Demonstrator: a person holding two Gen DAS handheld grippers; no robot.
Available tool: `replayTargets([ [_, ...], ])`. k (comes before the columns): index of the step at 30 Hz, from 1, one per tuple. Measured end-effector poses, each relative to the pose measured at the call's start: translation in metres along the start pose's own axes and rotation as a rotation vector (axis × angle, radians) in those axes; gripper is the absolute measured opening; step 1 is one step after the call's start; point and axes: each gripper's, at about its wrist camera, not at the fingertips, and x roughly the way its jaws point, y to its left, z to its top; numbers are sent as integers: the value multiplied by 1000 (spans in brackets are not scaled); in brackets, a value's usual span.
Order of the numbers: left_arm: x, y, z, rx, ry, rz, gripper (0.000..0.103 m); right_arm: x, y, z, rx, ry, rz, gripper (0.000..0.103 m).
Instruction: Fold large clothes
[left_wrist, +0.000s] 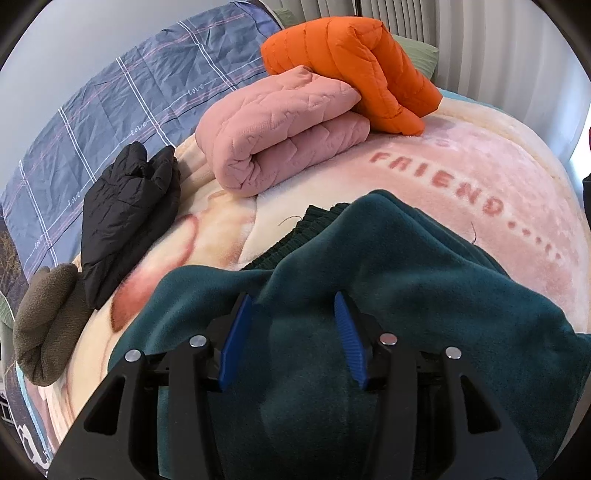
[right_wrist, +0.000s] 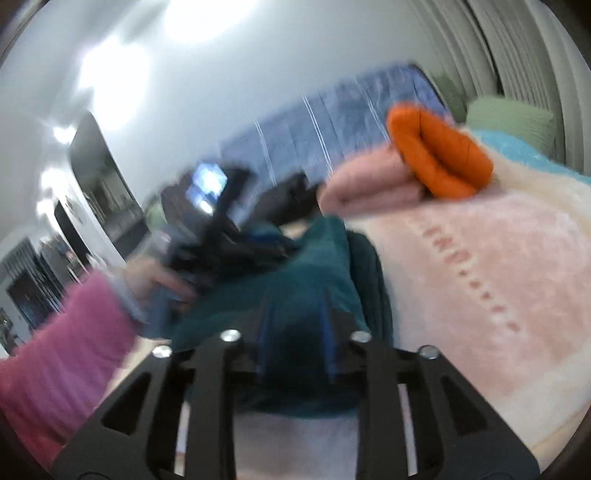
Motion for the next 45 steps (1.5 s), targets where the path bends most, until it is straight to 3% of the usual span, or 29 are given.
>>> replayTargets([
  [1,-1,2,-1,-9,-6,2,50,28,-7,-8,21,84,-21,21],
  [2,-1,0,-1,-16,-8,0,50,53,-21,-25,70,113,8,20],
  [6,-10,-12,-2,29,-42,41,50,42,-34,-28,162,101,58,20],
  [10,-33,-18,-3,50,-103,78,51,43,-29,-32,128,103,46,19],
  [14,-58,-30,-16,90,-147,12,53,45,-33,-34,153,96,62,19],
  [17,-52,-43,-25,163,-176,90,53,47,-33,-34,148,103,72,19],
  [20,-48,-39,-26,124,-177,65,54,43,-30,-35,150,106,71,19],
  [27,-46,-52,-31,186,-211,154,53,46,-32,-33,152,115,70,20],
  [34,-32,-52,-29,192,-163,132,49,49,-33,-32,154,121,65,19],
  [39,-35,-58,-34,214,-175,173,49,39,-28,-35,165,88,38,21],
  [41,-36,-60,-35,219,-176,186,49,27,-32,-34,227,83,75,35],
  [42,-36,-60,-35,221,-174,191,49,20,-34,-34,265,77,120,58],
  [44,-36,-61,-35,229,-174,203,49,1,-37,-36,331,45,161,79],
  [45,-36,-61,-35,231,-175,205,49,-10,-36,-37,331,29,138,79],
])
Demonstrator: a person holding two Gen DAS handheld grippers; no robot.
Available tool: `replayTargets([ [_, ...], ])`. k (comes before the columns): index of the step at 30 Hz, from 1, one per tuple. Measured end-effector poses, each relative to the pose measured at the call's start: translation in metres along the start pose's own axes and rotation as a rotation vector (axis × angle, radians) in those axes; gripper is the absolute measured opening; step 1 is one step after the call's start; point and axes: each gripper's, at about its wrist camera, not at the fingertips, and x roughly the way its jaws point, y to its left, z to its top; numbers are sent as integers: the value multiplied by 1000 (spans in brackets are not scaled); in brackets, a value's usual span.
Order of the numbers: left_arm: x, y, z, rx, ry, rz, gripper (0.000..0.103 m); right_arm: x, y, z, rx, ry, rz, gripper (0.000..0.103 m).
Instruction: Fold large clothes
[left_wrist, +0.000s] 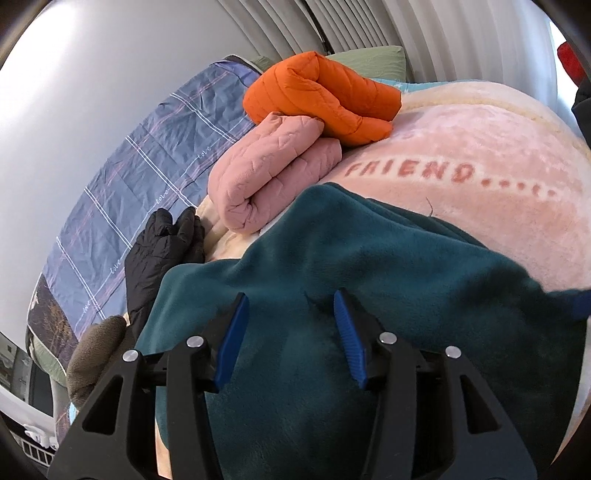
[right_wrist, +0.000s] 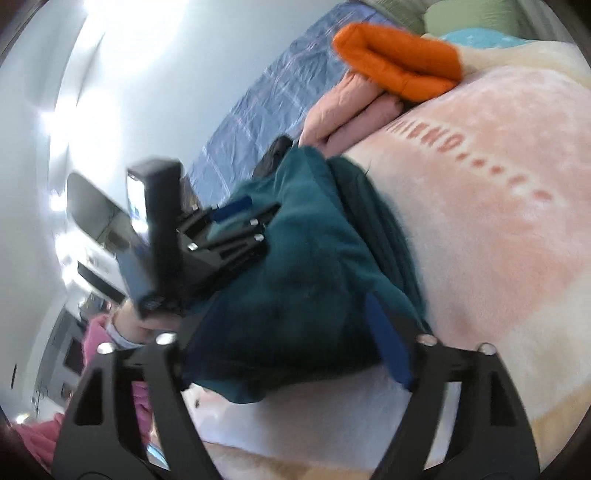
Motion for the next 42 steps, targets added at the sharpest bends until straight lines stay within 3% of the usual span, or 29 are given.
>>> replayTargets([
  [3,-1,0,0,1,-3,2,49,-11,-5,-8,48,-1,-19,84],
  [6,-1,0,-1,4,-3,8,49,2,-30,-22,267,99,87,90],
  [11,-3,0,-2,6,-9,18,50,30,-63,-37,570,164,105,98],
  [17,-3,4,-2,-11,-6,-2,50,61,-58,-20,605,165,-8,101],
  [22,0,11,-2,-47,1,-31,50,68,-66,-17,733,120,-46,101],
  [25,0,13,-2,-60,0,-49,51,66,-63,-19,702,98,-54,101],
  [28,0,23,-4,-115,-2,-90,56,60,-59,-23,655,92,-66,93],
  [32,5,39,-7,-206,14,-172,60,53,-59,-26,625,101,-42,90],
  [37,6,37,-8,-183,5,-140,61,36,-66,-36,633,110,-4,96],
  [42,5,37,-12,-176,-10,-120,65,35,-57,-39,669,77,-63,101],
])
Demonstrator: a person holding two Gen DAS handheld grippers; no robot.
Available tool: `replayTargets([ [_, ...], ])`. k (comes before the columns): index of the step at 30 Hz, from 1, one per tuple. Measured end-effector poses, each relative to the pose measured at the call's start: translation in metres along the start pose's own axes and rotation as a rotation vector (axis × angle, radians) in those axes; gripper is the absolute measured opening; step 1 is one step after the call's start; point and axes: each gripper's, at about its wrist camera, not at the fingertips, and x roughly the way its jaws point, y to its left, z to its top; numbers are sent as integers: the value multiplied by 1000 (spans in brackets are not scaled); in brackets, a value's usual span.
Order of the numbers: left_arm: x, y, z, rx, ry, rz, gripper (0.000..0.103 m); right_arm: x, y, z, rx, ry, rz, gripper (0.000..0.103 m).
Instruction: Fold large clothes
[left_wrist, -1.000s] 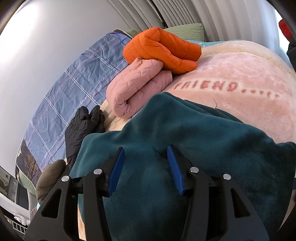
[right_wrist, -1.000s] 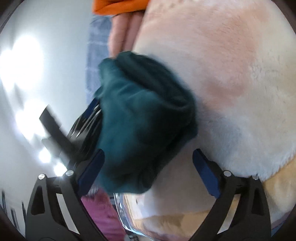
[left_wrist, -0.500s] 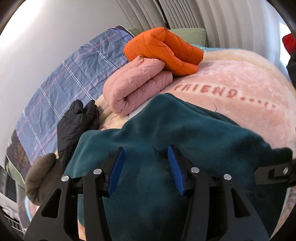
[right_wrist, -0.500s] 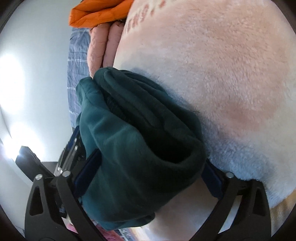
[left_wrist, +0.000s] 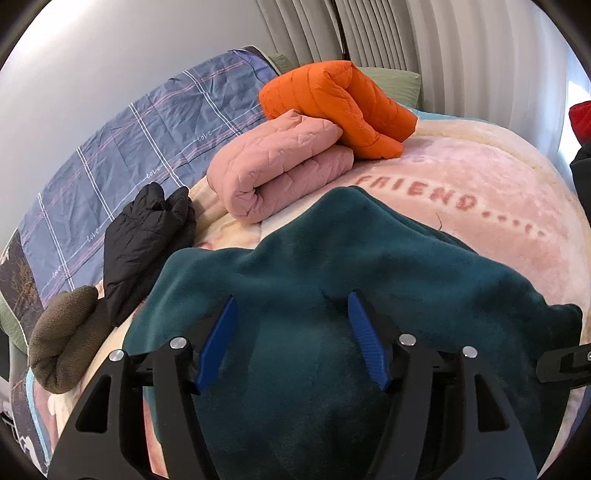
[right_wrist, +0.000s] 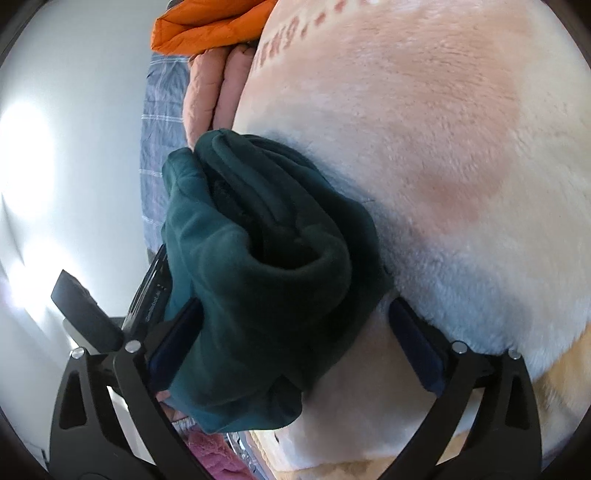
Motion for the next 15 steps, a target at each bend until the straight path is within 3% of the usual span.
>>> replayTargets([
  [8,7,7,0,-22,12,-13,65,27,5,16,112,-78,-11,101],
  [13,6,20,-3,-66,4,-74,65,23,13,11,3,-71,22,101],
  [15,3,23,-6,-88,-11,-92,65,19,18,10,-57,-83,20,95],
])
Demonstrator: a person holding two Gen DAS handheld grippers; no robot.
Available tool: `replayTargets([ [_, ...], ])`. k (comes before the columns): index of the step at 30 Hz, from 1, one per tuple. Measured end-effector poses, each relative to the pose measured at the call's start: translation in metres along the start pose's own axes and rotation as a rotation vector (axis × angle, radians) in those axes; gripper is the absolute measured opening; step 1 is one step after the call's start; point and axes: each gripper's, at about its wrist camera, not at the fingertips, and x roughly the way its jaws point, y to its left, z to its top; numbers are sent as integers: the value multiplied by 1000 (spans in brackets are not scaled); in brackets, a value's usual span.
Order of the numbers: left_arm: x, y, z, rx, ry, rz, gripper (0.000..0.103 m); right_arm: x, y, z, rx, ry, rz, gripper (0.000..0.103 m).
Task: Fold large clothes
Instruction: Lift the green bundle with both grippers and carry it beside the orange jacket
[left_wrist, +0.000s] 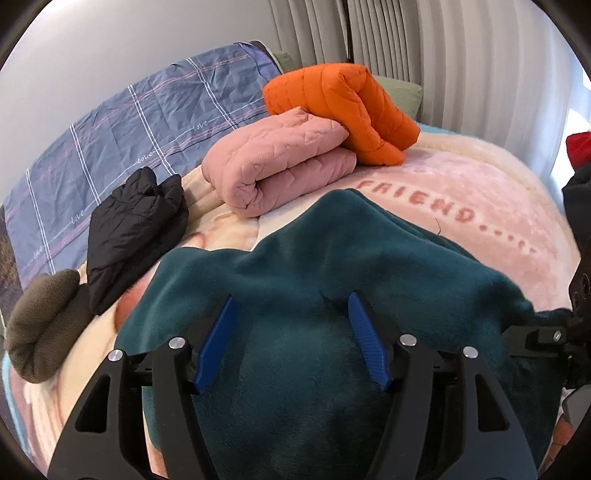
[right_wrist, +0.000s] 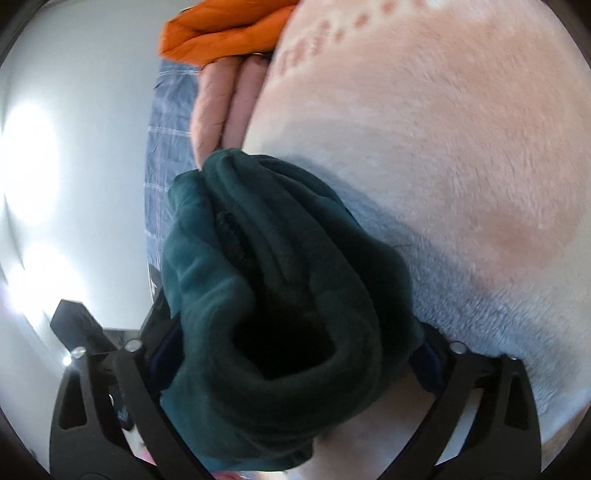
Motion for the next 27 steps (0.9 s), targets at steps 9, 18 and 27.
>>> replayTargets([
  [9,-66,87,-18,-352,-216,-114,94,-7,11,4,-158,-45,-43,89],
  [18,24,163,-87,-838,-30,-443,98,-4,14,4,-208,-60,-51,90],
  [27,92,163,-97,-954,-25,-749,102,2,10,9,-175,-51,-35,94],
])
